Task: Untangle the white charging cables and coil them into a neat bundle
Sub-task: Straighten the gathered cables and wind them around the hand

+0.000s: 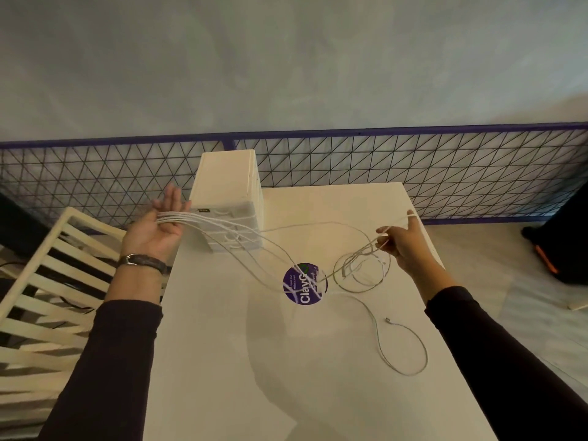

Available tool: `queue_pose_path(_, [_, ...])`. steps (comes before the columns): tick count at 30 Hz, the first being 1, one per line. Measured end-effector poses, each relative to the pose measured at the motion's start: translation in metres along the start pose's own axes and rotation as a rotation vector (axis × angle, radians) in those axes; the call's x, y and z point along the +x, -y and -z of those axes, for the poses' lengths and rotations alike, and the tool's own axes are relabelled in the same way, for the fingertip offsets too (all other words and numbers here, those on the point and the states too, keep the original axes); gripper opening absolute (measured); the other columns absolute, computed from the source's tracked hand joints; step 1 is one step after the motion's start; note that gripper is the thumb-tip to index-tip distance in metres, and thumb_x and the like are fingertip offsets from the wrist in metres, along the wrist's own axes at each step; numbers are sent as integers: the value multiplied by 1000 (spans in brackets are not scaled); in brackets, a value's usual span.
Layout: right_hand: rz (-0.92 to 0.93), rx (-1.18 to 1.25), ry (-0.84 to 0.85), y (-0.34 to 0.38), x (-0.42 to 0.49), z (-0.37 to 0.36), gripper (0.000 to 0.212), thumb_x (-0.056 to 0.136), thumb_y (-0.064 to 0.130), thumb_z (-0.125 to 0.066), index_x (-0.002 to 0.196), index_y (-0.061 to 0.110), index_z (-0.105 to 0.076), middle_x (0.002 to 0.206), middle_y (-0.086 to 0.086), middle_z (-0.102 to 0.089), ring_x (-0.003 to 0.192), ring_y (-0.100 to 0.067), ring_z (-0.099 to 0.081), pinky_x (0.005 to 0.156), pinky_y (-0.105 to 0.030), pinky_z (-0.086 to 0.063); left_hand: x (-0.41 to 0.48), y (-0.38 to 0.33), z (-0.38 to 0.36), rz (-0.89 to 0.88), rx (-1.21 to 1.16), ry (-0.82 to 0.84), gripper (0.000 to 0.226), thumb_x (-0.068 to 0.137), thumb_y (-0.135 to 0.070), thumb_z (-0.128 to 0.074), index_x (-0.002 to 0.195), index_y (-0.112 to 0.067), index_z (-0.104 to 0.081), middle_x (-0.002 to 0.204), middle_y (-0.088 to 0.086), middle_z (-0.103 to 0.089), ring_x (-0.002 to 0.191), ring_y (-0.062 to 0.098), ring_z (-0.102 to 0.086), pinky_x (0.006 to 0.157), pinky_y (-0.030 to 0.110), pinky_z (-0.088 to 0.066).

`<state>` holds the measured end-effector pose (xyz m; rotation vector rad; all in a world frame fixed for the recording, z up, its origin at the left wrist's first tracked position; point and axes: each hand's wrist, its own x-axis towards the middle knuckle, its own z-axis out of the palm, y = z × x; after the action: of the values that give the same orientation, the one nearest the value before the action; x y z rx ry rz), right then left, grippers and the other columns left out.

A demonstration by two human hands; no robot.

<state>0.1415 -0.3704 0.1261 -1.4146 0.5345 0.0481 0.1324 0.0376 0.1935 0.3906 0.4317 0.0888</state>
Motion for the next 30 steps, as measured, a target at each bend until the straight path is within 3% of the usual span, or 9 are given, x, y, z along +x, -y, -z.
queue_pose_path(2, [109, -109, 59, 7, -7, -16, 76, 92, -3, -47, 150, 25, -6, 83, -13, -60, 45, -12, -48, 40, -22, -45, 4, 9, -1, 39, 64, 22, 28, 99, -20, -32, 78, -16, -49, 89, 7, -74, 92, 18, -69, 86, 40, -49])
queue_pose_path(6, [330, -405, 121, 25, -22, -48, 94, 80, 39, -71, 148, 23, -8, 68, -7, -51, 51, -12, -44, 44, -24, -36, 8, 23, -1, 83, 150, 39, 27, 99, -23, -33, 77, -18, -49, 88, 5, -74, 84, 16, -72, 80, 39, -52])
queue_pose_path(10, [253, -328, 197, 55, -27, -52, 86, 81, 55, -61, 143, 18, -15, 82, -4, -49, 68, -9, -45, 56, -22, -32, 12, 22, 9, 93, 132, 22, 28, 99, -23, -33, 75, -18, -48, 90, 5, -74, 87, 16, -71, 83, 39, -51])
queue_pose_path(13, [257, -298, 211, 72, -26, -46, 95, 67, 74, -56, 137, 19, -24, 90, -5, -53, 70, -9, -44, 59, -24, -33, 14, 15, 18, 77, 89, -11, 27, 99, -21, -33, 76, -18, -48, 92, 5, -74, 86, 16, -71, 91, 39, -48])
queue_pose_path(15, [280, -371, 162, 75, -26, -41, 89, 71, 68, -61, 134, 17, -25, 89, -5, -54, 72, -9, -50, 63, -23, -37, 13, 13, 22, 64, 68, -27, 29, 99, -19, -32, 75, -17, -49, 92, 5, -74, 88, 16, -70, 91, 39, -48])
queue_pose_path(22, [208, -221, 462, 79, -27, -18, 74, 79, 71, -41, 137, 26, -29, 85, -10, -61, 53, -11, -41, 50, -23, -33, 11, 13, 23, 64, 14, -50, 29, 99, -19, -33, 77, -15, -52, 93, 7, -74, 86, 18, -71, 93, 40, -47])
queue_pose_path(25, [306, -393, 381, 81, -29, -17, 81, 76, 72, -44, 136, 19, -33, 84, -7, -62, 51, -7, -40, 48, -19, -33, 10, 14, 22, 58, 5, -51, 27, 99, -20, -32, 80, -15, -51, 91, 7, -74, 85, 19, -71, 95, 40, -46])
queue_pose_path(28, [215, -94, 530, 82, -29, -10, 70, 83, 62, -44, 134, 16, -38, 84, -7, -61, 55, -8, -44, 52, -20, -35, 11, 19, 19, 71, 23, -41, 26, 99, -20, -33, 81, -16, -50, 90, 6, -74, 87, 18, -70, 93, 39, -47])
queue_pose_path(30, [281, -336, 389, 79, -26, -9, 59, 85, 56, -49, 127, 15, -42, 83, -7, -63, 60, -11, -50, 55, -23, -38, 11, 21, 18, 73, 49, -27, 26, 99, -20, -33, 79, -17, -50, 91, 6, -74, 90, 17, -69, 93, 38, -47])
